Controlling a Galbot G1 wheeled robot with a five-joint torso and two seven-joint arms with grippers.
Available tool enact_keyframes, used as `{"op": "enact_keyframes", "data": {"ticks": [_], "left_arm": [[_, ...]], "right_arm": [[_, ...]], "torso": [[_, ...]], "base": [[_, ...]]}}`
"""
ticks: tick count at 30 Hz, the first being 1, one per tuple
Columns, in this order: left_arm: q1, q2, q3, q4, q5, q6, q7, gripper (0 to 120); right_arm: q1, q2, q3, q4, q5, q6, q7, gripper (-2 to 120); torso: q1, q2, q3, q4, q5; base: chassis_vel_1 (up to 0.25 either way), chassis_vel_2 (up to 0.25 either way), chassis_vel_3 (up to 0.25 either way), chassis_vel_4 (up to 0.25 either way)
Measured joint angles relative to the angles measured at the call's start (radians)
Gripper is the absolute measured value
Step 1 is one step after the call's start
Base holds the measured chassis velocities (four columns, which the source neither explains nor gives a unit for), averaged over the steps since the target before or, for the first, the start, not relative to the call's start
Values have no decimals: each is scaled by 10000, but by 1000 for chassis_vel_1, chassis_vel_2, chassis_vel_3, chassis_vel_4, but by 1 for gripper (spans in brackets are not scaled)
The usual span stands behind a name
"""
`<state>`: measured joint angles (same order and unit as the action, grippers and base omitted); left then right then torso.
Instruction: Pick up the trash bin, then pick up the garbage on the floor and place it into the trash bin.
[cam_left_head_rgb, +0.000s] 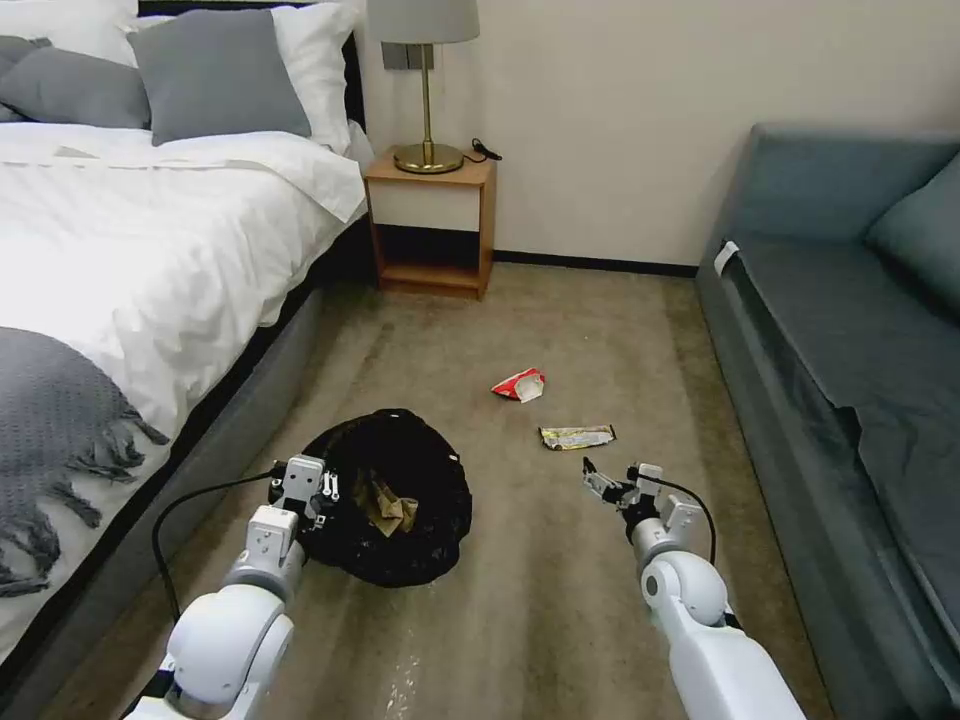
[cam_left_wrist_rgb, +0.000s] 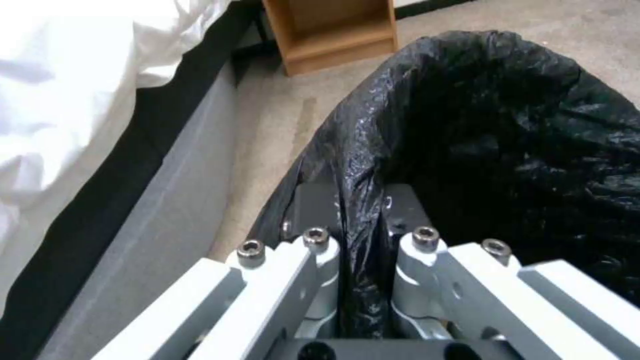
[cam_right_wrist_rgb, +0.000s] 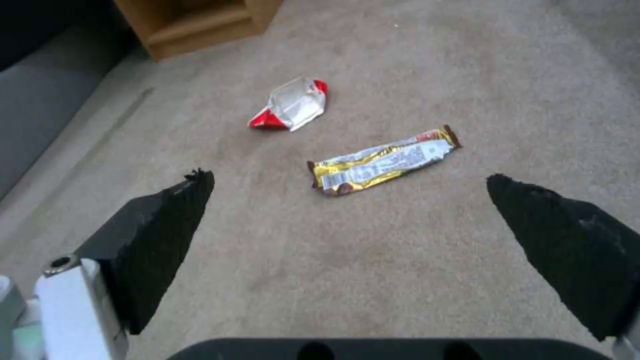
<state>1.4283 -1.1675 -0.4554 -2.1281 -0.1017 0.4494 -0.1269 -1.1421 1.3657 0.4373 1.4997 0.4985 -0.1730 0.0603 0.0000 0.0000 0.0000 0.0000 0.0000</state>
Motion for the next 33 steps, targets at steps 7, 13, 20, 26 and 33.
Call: {"op": "enact_keyframes", "data": {"ticks": [7,13,20,26,33], "left_arm": [[-11,20,3,43,-9,-25,27,5],[-26,20,14,84,-5,-39,48,5],[-75,17,69,150,19,-40,29,5],[-120,18,118,180,34,-19,11,5],[-146,3,147,245,58,-9,7,5]], "right_arm": [[-43,8,11,-53,-16,41,-45,100],[-50,-2,15,-117,-27,78,-75,100],[-36,-43,22,-197,-15,118,-94,100],[-20,-73,33,-267,1,157,-128,100],[-33,-85,71,-348,4,216,-186,100]], "torso": [[0,0,0,0,0],[0,0,0,0,0],[0,0,0,0,0],[0,0,0,0,0],[0,0,0,0,0]], "base": [[-69,65,53,-70],[-59,63,59,-66],[-68,53,59,-58],[-79,73,82,-90],[-89,97,91,-94]]}}
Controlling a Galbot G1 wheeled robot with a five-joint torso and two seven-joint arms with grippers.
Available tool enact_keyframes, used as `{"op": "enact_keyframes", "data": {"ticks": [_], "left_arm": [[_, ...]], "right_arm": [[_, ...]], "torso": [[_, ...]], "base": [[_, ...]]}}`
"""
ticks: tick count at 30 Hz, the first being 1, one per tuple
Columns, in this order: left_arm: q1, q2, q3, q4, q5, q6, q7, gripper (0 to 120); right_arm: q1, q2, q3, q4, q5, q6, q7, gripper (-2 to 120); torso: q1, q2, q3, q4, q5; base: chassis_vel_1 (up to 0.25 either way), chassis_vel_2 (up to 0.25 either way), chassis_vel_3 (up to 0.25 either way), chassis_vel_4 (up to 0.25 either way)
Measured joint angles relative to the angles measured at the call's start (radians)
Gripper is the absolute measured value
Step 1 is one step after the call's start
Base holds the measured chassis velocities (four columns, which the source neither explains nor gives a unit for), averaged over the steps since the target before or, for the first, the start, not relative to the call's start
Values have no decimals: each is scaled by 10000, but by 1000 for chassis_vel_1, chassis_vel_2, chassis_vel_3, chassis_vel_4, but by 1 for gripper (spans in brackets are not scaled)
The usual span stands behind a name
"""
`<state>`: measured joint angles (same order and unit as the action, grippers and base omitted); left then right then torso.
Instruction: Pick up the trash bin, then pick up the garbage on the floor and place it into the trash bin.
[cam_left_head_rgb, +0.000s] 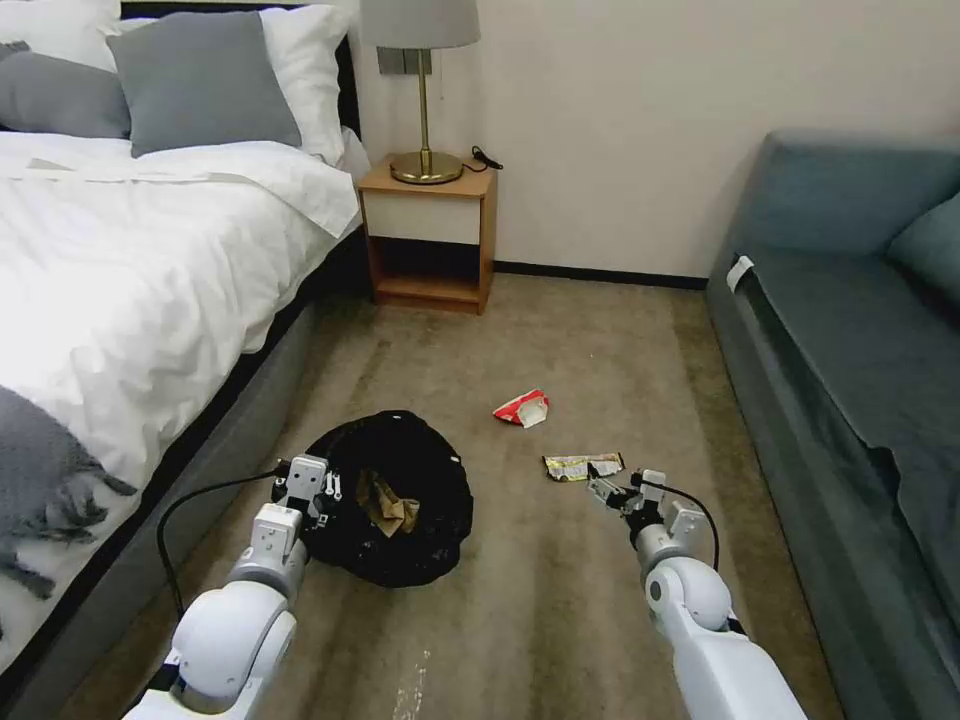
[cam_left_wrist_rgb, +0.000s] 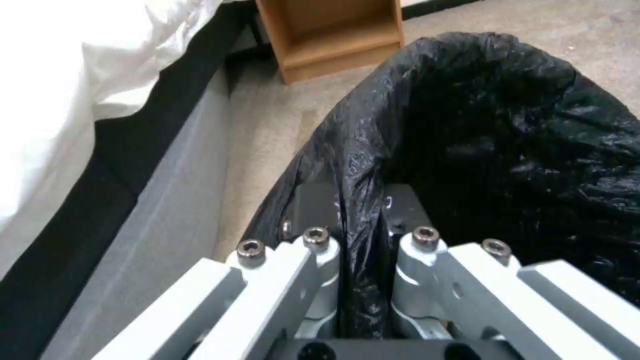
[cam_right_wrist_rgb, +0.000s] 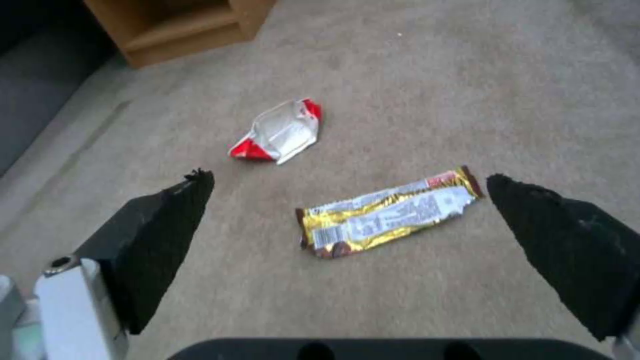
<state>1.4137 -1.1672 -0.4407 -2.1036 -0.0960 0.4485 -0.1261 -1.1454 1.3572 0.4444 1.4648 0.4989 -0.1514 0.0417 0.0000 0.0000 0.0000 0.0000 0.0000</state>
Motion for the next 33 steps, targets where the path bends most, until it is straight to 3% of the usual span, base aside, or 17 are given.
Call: {"op": "enact_keyframes", "data": {"ticks": [33], "left_arm": [[-197,103,34,176,1,-98,112,5]], "right_arm": [[-220,99,217,-86,-68,155,-60,100]], "torso": [[0,0,0,-1,0]], "base": [[-117,116,118,-117]]}}
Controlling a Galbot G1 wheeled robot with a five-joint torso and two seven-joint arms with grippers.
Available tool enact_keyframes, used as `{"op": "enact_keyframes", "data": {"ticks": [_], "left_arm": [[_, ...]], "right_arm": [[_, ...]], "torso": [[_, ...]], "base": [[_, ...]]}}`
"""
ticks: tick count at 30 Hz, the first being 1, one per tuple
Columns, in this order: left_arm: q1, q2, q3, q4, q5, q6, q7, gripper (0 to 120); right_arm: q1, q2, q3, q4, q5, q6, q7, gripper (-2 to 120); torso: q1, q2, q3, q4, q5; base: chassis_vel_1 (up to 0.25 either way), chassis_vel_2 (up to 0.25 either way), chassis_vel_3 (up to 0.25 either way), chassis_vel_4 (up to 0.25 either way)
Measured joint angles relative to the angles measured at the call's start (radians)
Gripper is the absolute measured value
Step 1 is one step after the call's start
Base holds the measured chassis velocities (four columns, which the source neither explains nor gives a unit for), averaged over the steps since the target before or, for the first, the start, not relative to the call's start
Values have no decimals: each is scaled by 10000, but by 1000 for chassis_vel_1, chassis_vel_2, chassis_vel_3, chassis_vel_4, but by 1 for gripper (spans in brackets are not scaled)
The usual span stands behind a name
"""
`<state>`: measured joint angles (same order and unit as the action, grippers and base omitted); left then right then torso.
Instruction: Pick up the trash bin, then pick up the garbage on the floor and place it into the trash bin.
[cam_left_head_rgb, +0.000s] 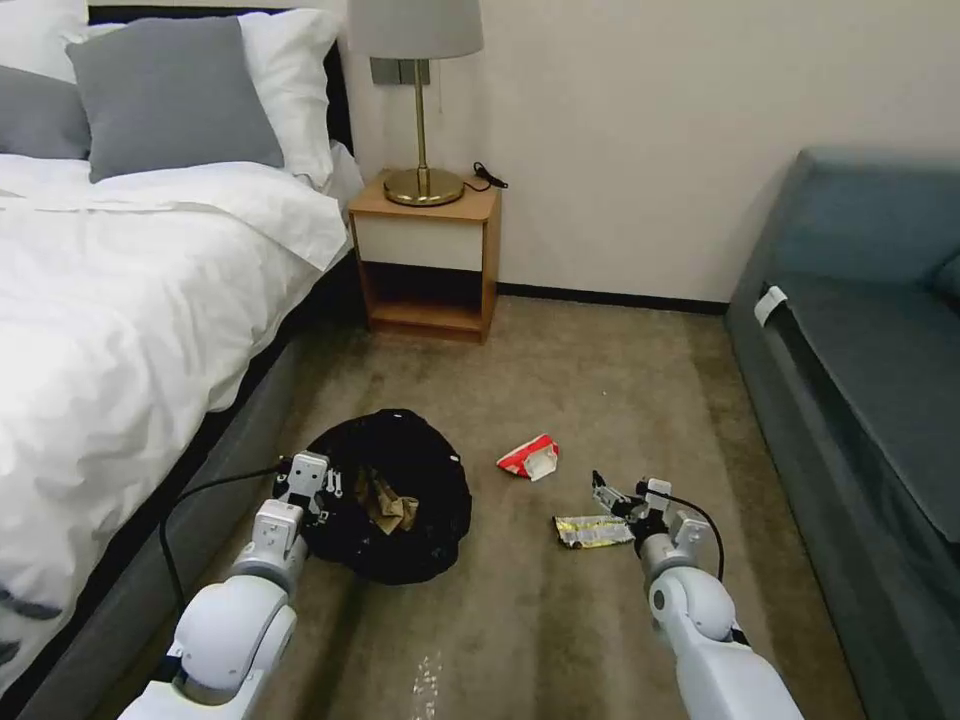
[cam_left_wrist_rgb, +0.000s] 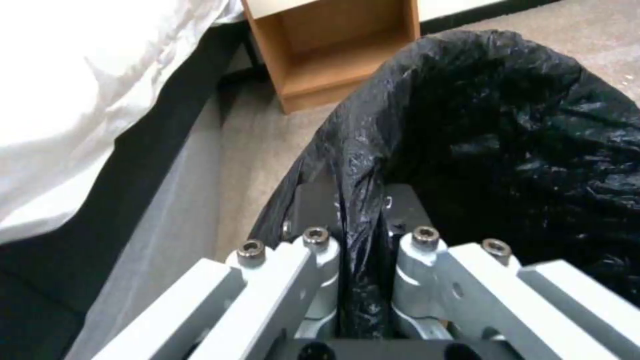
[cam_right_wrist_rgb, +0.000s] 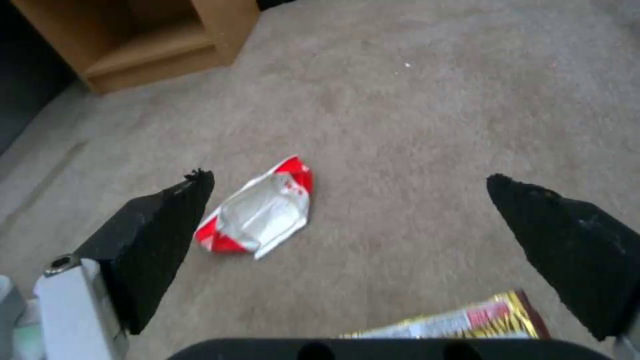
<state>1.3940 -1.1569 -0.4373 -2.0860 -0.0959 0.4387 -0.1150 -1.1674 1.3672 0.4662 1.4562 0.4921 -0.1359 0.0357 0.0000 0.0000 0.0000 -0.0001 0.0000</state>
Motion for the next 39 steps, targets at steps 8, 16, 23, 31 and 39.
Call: {"op": "enact_keyframes", "data": {"ticks": [8,16,23,31,39], "left_arm": [[12,24,-10,45,1,-66,29,5],[-46,8,8,164,1,-119,59,5],[-98,-26,28,277,-5,-189,114,5],[-187,9,-29,319,-128,-250,198,5],[-310,150,-214,179,-538,-268,324,5]], "right_arm": [[-58,69,12,8,-80,50,-18,100],[-15,75,15,-40,-103,82,-26,100],[39,56,-31,-149,-237,224,-66,100],[218,-187,-179,-183,-339,196,-102,100],[352,-917,-682,168,-457,-433,-273,100]], "torso": [[0,0,0,2,1],[0,0,0,1,-2],[0,0,-1,1,-1],[0,0,0,1,0],[1,0,1,1,3]], "base": [[-141,150,140,-149],[-141,134,142,-138],[-129,138,129,-128],[-135,118,125,-132],[-113,97,94,-102]]}}
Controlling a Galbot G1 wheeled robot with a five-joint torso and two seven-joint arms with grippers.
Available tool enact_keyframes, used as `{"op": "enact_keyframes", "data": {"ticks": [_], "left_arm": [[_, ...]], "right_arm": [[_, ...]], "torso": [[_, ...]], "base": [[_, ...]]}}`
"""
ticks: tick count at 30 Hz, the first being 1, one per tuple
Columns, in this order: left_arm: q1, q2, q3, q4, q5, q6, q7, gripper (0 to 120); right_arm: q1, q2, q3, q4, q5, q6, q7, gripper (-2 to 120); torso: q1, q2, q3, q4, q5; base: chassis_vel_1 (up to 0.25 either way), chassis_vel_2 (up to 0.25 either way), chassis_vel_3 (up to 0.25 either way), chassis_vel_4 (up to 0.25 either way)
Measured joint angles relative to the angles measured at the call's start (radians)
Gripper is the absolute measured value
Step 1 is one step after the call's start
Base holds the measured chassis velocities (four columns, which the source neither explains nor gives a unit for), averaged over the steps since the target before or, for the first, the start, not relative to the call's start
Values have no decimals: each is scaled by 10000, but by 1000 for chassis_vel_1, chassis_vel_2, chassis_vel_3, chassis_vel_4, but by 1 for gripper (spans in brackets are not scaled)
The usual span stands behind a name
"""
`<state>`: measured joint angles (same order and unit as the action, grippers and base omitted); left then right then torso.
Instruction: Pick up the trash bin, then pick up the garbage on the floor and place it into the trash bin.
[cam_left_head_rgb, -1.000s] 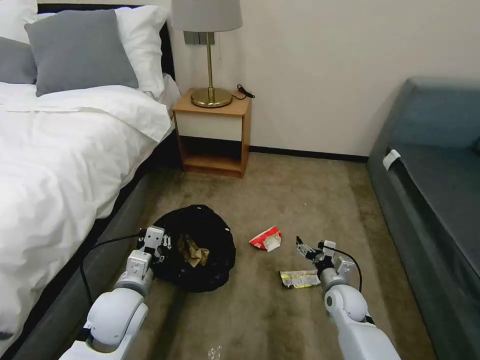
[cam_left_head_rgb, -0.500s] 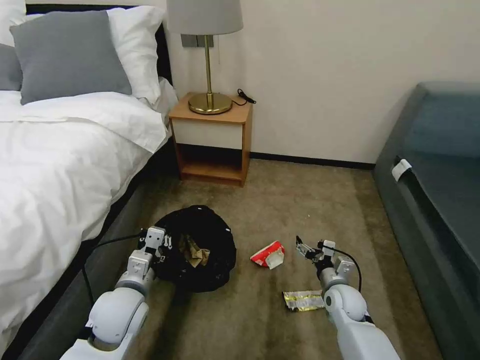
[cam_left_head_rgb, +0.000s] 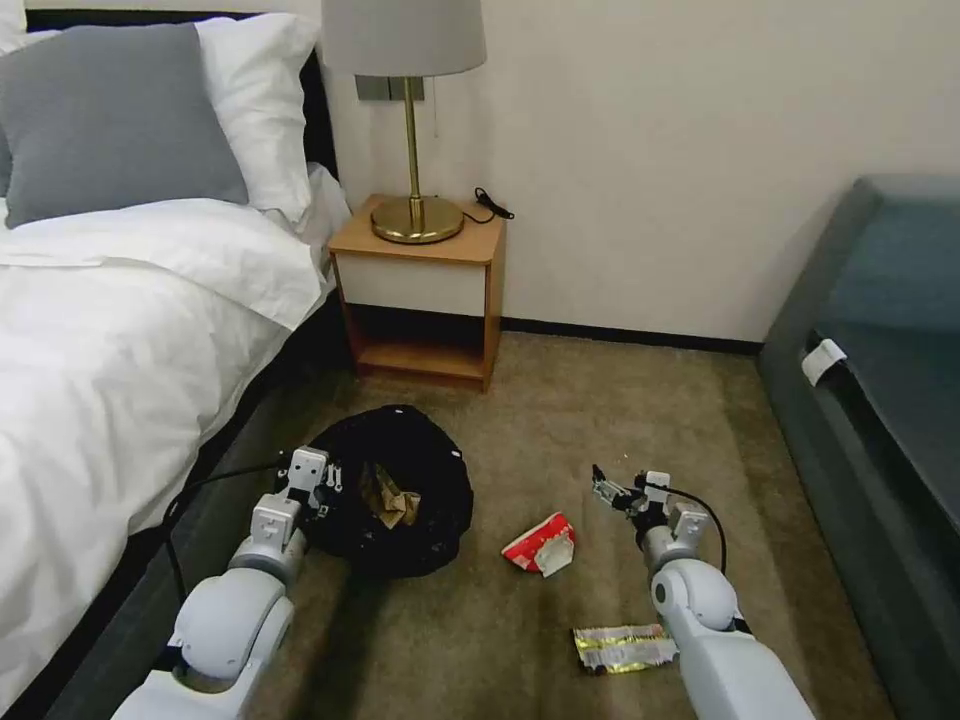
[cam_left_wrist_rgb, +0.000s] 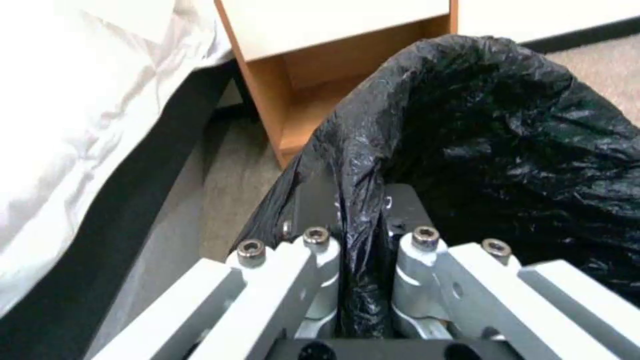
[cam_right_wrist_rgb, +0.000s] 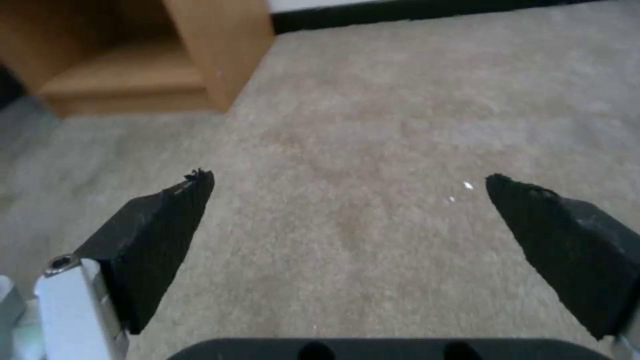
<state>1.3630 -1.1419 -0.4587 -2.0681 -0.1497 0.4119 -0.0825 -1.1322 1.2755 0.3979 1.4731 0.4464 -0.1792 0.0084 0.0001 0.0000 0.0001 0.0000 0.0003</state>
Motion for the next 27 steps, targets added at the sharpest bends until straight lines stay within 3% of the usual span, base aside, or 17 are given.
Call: {"op": "enact_keyframes", "data": {"ticks": [3,5,7,9,17,27], "left_arm": [[1,72,-69,-35,-146,-11,77,5],[18,193,-135,-38,-325,-68,166,5],[19,229,-149,-38,-375,-86,198,5],[18,304,-189,-37,-435,-128,261,5],[306,442,-327,-333,-528,-185,386,5],[630,590,-605,-812,-611,-190,466,5]], "right_arm": [[-38,-441,-256,266,-52,-337,-229,100],[-73,-1510,-752,674,-131,-871,-562,100],[-73,-1856,-925,802,-135,-1030,-643,100],[-45,-2743,-1491,1148,-135,-1423,-860,100],[19,-4064,-2696,1617,-132,-1993,-1365,100],[26,-5156,-3277,1603,-269,-2365,-2246,100]], "torso": [[0,0,-1,0,-2],[-1,1,-1,1,-1],[-1,0,-2,0,-6],[-1,1,-1,-3,-1],[-1,0,-2,0,-2],[-1,0,-2,0,-1]], "base": [[0,0,0,0],[0,0,0,0],[0,0,0,0],[0,0,0,0],[0,0,0,0],[0,0,0,0]]}}
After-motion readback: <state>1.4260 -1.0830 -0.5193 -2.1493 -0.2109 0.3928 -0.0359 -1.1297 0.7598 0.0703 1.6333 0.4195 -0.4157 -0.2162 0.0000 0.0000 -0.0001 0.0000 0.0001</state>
